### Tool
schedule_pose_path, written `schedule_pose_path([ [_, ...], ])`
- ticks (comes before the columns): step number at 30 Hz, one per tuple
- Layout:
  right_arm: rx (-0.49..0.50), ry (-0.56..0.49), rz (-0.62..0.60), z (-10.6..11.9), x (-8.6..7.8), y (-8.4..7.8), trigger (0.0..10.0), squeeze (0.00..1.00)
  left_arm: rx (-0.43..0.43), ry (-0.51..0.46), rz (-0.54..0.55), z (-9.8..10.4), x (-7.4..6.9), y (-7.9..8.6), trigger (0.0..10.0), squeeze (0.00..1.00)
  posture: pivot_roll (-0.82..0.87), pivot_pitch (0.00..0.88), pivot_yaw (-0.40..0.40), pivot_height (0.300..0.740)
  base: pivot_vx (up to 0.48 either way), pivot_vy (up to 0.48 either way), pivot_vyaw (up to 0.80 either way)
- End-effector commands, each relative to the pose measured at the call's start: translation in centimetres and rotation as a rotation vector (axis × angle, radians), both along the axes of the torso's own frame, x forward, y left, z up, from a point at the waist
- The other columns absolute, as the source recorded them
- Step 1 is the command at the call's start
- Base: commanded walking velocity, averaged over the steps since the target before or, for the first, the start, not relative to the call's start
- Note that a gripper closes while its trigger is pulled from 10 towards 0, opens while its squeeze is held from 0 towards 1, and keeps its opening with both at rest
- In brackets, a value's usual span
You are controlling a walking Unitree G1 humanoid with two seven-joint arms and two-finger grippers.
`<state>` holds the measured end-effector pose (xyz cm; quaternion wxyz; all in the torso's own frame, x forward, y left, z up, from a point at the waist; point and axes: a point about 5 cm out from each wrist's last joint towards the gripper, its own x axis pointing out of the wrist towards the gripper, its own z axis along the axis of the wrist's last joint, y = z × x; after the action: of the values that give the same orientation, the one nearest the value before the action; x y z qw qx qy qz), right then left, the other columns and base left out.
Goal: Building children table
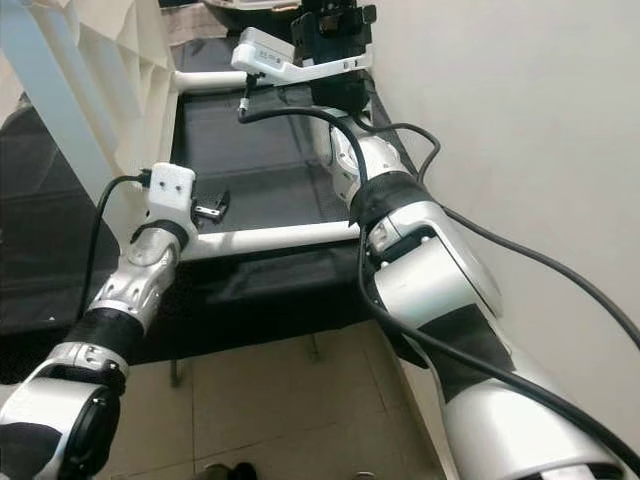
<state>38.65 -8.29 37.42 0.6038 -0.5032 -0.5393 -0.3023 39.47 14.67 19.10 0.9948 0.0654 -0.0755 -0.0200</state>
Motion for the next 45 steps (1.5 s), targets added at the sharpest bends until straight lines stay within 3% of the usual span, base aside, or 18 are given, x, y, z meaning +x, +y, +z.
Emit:
schedule_pose_path([
  [1, 0.017, -0.05, 0.088, 1.2, -0.7, 1.2, 0.0, 0.0, -0.001, 0.019, 0.045, -0.7, 0.0, 1.0, 10.0, 0.0, -0.07, 0.143, 0.04, 0.74, 0.0, 0.0, 0.0],
  [5, 0.019, -0.043, 0.084, 1.1, -0.6, 1.2, 0.0, 0.0, 0.032, 0.031, 0.1, -1.3, -0.3, 2.9, 10.0, 0.0, -0.06, 0.141, 0.043, 0.74, 0.0, 0.0, 0.0],
  [6, 0.021, -0.04, 0.081, 1.1, -0.6, 1.1, 0.0, 0.0, 0.064, 0.035, 0.134, -1.5, -0.6, 4.4, 10.0, 0.0, -0.06, 0.136, 0.041, 0.74, 0.0, 0.0, 0.0],
  [8, 0.021, -0.04, 0.081, 1.1, -0.6, 1.1, 0.0, 0.0, 0.064, 0.035, 0.134, -1.5, -0.6, 4.4, 10.0, 0.0, -0.06, 0.136, 0.041, 0.74, 0.0, 0.0, 0.0],
  [10, 0.037, -0.025, 0.076, 1.3, -0.5, 0.8, 0.0, 0.0, 0.135, 0.037, 0.193, -1.4, -1.1, 7.3, 10.0, 0.0, -0.05, 0.132, 0.041, 0.74, 0.0, 0.0, 0.0],
  [15, 0.049, -0.019, 0.072, 1.4, -0.4, 0.6, 0.0, 0.0, 0.201, 0.032, 0.247, -0.8, -1.5, 10.1, 10.0, 0.0, -0.05, 0.129, 0.04, 0.74, 0.0, 0.0, 0.0],
  [16, 0.054, -0.016, 0.073, 1.5, -0.4, 0.6, 0.0, 0.0, 0.224, 0.021, 0.273, -0.2, -1.7, 11.3, 10.0, 0.0, -0.05, 0.126, 0.041, 0.74, 0.0, 0.0, 0.0],
  [19, 0.058, -0.013, 0.075, 1.6, -0.4, 0.6, 0.0, 0.0, 0.255, 0.006, 0.3, 0.7, -1.8, 12.4, 10.0, 0.0, -0.05, 0.124, 0.043, 0.74, 0.0, 0.0, 0.0],
  [21, 0.072, 0.006, 0.083, 1.7, -0.3, 0.7, 0.0, 0.0, 0.336, -0.038, 0.335, 3.0, -2.1, 14.5, 10.0, 0.0, -0.04, 0.118, 0.041, 0.74, 0.0, 0.0, 0.0],
  [28, 0.091, 0.031, 0.092, 1.7, -0.2, 0.6, 0.0, 0.0, 0.418, -0.056, 0.317, 4.5, -2.2, 15.2, 10.0, 0.0, -0.04, 0.116, 0.04, 0.74, 0.0, 0.0, 0.0],
  [29, 0.111, 0.054, 0.097, 1.8, -0.1, 0.5, 0.0, 0.0, 0.496, -0.055, 0.298, 5.7, -2.3, 16.0, 10.0, 0.0, -0.03, 0.114, 0.04, 0.74, 0.0, 0.0, 0.0],
  [33, 0.132, 0.075, 0.104, 1.9, 0.0, 0.3, 0.0, 0.0, 0.53, -0.045, 0.288, 6.9, -2.4, 16.9, 10.0, 0.0, -0.02, 0.113, 0.04, 0.74, 0.0, 0.0, 0.0],
  [34, 0.167, 0.107, 0.115, 2.0, 0.2, 0.1, 0.0, 0.0, 0.59, -0.027, 0.289, 8.5, -2.8, 18.1, 10.0, 0.0, -0.02, 0.111, 0.044, 0.74, 0.0, 0.0, 0.0],
  [36, 0.167, 0.107, 0.115, 2.0, 0.2, 0.1, 0.0, 0.0, 0.59, -0.027, 0.289, 8.5, -2.8, 18.1, 10.0, 0.0, -0.02, 0.111, 0.044, 0.74, 0.0, 0.0, 0.0],
  [37, 0.217, 0.151, 0.134, 2.2, 0.4, -0.2, 0.0, 0.0, 0.632, -0.011, 0.298, 9.9, -3.2, 19.2, 10.0, 0.0, -0.01, 0.113, 0.044, 0.74, 0.0, 0.0, 0.0],
  [38, 0.217, 0.151, 0.134, 2.2, 0.4, -0.2, 0.0, 0.0, 0.632, -0.011, 0.298, 9.9, -3.2, 19.2, 10.0, 0.0, -0.01, 0.113, 0.044, 0.74, 0.0, 0.0, 0.0],
  [41, 0.305, 0.243, 0.166, 2.7, 0.8, -0.8, 0.0, 0.0, 0.737, 0.002, 0.306, 12.9, -3.8, 20.5, 10.0, 0.0, 0.0, 0.111, 0.043, 0.74, 0.0, 0.0, 0.0],
  [45, 0.373, 0.306, 0.192, 2.6, 1.1, -1.2, 0.0, 0.0, 0.777, 0.001, 0.315, 14.0, -4.0, 20.8, 10.0, 0.0, 0.0, 0.111, 0.043, 0.74, 0.0, 0.0, 0.0],
])
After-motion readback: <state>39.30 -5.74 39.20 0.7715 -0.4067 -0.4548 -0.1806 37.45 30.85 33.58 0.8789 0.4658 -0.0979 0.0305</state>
